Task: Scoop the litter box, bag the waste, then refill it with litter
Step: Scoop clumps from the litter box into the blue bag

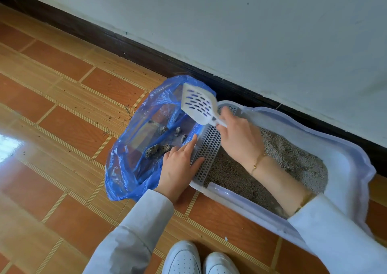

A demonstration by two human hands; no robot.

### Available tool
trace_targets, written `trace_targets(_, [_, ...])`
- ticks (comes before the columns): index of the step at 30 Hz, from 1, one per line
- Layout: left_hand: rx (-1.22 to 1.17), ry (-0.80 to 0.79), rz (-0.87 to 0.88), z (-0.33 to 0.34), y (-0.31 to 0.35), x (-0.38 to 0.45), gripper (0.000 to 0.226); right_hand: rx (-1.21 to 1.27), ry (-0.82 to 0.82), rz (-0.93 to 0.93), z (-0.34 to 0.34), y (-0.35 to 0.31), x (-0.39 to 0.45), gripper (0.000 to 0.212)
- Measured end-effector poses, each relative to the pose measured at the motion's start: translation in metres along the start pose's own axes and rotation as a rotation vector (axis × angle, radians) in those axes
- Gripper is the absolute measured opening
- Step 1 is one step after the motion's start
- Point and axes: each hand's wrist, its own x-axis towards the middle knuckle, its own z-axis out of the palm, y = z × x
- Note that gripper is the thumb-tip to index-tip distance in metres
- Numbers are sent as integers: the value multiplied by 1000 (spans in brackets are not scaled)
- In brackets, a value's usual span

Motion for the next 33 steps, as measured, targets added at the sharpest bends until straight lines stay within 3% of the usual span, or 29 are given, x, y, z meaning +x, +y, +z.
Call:
trace_targets(5, [-9,-37,-9,-2,5,2,69,434,-107,481,-32,57,-52,14])
trace_targets(8, [-24,-34,-10,-3,11,4,67,539,-215,610,-46,90,-85,19])
trace_targets(13, [-12,-27,-18,-3,19,5,64,491,-425,656,-54,122,-122,17])
trace_targets(22, [31,-37,-29,-4,24,6,63,125,-817,554,-72,150,-144,17])
trace_targets(25, [20,-27,-28,-4,24,6,62,89,-865,539,-68,149,-147,15])
trace_targets(33, [30,-15,-23,-2,25,6,62,372,-833,499,-38,147,-153,16])
